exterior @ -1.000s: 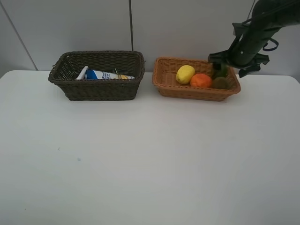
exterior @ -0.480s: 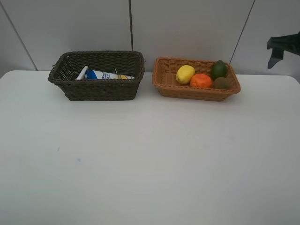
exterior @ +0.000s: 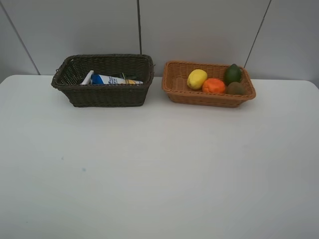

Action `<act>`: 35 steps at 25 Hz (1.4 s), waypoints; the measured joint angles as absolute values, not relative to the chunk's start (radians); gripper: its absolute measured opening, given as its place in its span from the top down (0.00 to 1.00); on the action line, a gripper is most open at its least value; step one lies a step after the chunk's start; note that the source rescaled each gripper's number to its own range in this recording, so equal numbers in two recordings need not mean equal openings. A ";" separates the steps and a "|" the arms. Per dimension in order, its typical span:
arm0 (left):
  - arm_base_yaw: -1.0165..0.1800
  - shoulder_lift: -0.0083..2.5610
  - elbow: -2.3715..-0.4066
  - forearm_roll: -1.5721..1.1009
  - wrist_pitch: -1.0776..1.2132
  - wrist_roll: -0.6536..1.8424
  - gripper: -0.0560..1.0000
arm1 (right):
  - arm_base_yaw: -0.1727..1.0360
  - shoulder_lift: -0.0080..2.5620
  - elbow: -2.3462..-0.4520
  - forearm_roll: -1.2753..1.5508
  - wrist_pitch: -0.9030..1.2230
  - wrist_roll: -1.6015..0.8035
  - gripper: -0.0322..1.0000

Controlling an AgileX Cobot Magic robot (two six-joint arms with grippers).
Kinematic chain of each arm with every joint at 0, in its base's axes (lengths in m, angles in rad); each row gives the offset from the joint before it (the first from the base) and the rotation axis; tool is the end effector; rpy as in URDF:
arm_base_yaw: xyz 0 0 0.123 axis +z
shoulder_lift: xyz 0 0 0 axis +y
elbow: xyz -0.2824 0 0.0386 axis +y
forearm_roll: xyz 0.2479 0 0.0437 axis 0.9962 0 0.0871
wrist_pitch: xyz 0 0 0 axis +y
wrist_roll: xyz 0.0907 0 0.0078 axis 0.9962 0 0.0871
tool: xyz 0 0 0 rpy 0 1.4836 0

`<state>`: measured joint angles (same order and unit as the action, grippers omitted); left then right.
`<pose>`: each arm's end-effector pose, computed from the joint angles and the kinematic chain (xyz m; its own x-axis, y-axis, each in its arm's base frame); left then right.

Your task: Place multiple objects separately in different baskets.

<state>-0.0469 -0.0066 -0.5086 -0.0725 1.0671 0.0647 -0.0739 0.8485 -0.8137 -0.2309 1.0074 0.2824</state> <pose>-0.0075 -0.0054 0.2792 -0.4434 0.0504 -0.8949 0.1167 0.9932 -0.0018 0.1422 -0.0282 0.3231 -0.7679 0.2112 -0.6048 0.3101 0.9487 -0.0625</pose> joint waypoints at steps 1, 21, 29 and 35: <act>-0.047 -0.007 -0.509 -0.073 1.067 0.065 0.01 | -0.074 0.772 -0.785 -0.224 1.019 0.282 0.04; -0.047 -0.007 -0.509 -0.073 1.067 0.065 0.01 | -0.074 -0.003 -0.530 -0.125 1.084 0.175 0.04; -0.047 -0.007 -0.509 -0.073 1.067 0.065 0.01 | -0.074 -0.003 -0.528 -0.107 1.078 0.088 0.04; -0.047 -0.007 -0.509 -0.073 1.067 0.065 0.01 | -0.074 -0.003 -0.528 -0.082 1.078 0.090 0.04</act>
<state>-0.0469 -0.0066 -0.5086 -0.0725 1.0671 0.0647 -0.0739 -0.0030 -0.5281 -0.0823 1.0776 0.0898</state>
